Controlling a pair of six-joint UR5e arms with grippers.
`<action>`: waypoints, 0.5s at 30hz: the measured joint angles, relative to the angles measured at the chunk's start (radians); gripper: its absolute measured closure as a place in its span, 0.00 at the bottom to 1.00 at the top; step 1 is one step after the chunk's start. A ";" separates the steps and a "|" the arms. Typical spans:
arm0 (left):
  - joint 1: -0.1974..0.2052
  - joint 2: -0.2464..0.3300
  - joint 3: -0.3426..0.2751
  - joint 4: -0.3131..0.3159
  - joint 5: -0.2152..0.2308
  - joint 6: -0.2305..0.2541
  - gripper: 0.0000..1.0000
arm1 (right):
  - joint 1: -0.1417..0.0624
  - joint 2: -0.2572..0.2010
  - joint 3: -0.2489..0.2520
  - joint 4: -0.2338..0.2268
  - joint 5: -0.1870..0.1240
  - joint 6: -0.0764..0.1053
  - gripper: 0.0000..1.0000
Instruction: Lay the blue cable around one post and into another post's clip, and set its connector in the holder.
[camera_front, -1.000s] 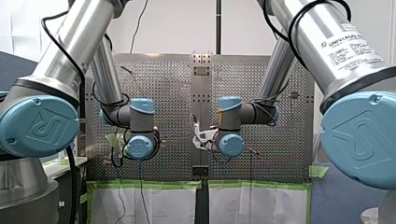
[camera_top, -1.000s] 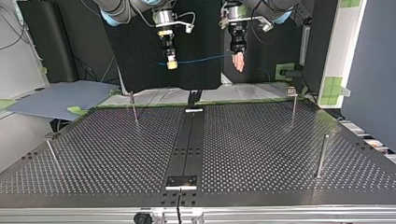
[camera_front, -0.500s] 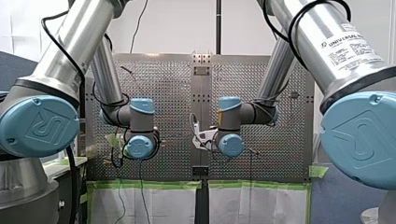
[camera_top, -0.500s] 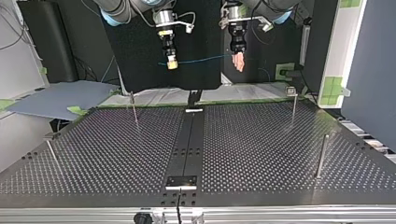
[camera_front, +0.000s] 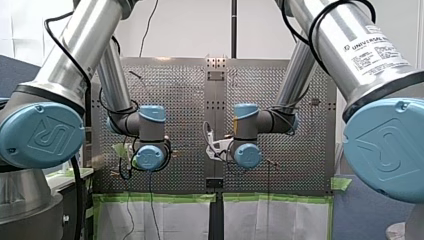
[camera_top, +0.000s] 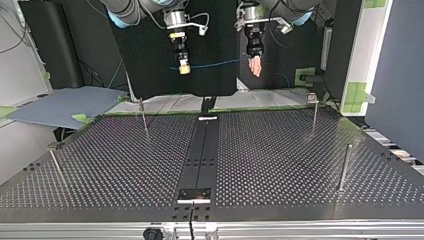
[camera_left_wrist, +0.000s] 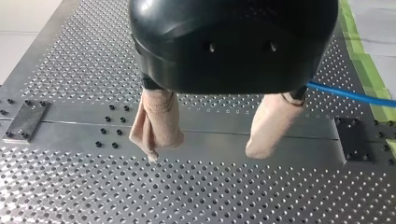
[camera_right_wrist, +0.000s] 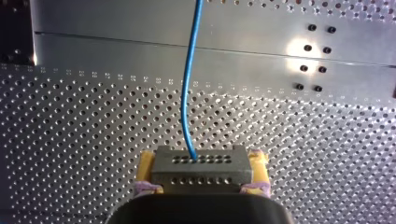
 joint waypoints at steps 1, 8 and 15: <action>-0.003 -0.003 -0.003 -0.001 0.003 -0.003 0.00 | 0.001 0.001 0.001 0.001 -0.001 0.001 0.98; -0.040 -0.045 -0.058 -0.003 0.052 -0.039 0.00 | 0.004 0.053 0.052 0.046 -0.009 0.052 0.98; -0.044 -0.052 -0.113 -0.004 0.062 -0.043 0.00 | 0.005 0.090 0.075 0.058 -0.009 0.080 0.98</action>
